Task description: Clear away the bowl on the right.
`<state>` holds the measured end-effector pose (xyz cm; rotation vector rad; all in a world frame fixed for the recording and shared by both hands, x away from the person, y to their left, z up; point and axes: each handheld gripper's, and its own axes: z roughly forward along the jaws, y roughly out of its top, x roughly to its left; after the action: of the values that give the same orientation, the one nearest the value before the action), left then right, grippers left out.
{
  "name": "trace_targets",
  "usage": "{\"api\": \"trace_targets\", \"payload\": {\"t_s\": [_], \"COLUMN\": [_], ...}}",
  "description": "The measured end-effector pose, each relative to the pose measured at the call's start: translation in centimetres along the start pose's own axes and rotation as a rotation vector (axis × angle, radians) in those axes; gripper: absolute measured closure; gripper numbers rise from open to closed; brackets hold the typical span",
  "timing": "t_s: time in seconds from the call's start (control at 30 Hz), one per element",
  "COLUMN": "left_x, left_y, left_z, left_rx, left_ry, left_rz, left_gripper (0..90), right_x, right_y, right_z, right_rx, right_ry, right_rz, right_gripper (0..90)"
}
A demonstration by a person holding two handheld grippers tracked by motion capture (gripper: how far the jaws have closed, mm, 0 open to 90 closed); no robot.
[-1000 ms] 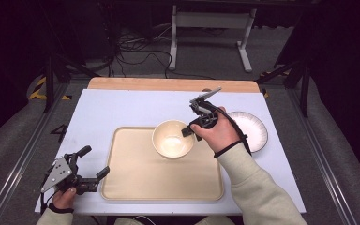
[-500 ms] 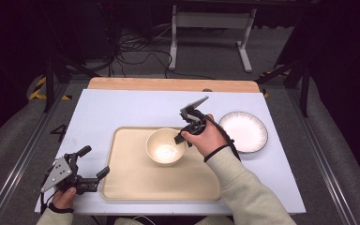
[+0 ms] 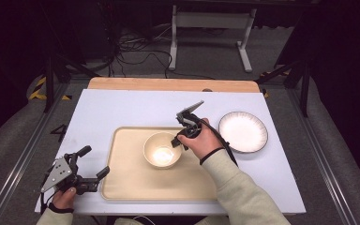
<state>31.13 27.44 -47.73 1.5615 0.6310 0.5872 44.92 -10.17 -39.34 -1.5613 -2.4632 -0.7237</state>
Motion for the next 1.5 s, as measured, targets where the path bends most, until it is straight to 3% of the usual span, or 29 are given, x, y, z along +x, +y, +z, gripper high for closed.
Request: {"api": "trace_targets", "payload": {"t_s": [0.57,0.73,0.93,1.07,1.2,1.5], "left_x": [0.0,0.0,0.0,0.0,0.0,0.0], "left_y": [0.0,0.0,0.0,0.0,0.0,0.0], "left_z": [0.0,0.0,0.0,0.0,0.0,0.0], "left_rx": [0.000,-0.002,0.000,0.000,-0.001,-0.003], "left_ry": [0.000,0.001,0.000,-0.001,0.000,0.001], "left_rz": [0.000,0.000,0.000,-0.002,-0.003,-0.004], "left_gripper": [0.3,0.2,0.2,0.2,0.2,0.2], "right_x": [-0.6,-0.8,-0.8,-0.8,-0.8,-0.7], "right_y": [-0.4,-0.4,-0.6,-0.6,-0.9,-1.8], "right_z": [1.4,1.5,1.5,0.9,0.0,-2.2], "right_rx": [-0.006,-0.004,-0.023,-0.045,-0.094,-0.212], "right_ry": [0.018,0.025,0.022,0.019,0.048,0.038], "right_rz": [0.018,0.005,-0.029,-0.042,-0.050,-0.142], "right_gripper": [80.3,79.6,72.8,68.5,64.3,63.4]}}
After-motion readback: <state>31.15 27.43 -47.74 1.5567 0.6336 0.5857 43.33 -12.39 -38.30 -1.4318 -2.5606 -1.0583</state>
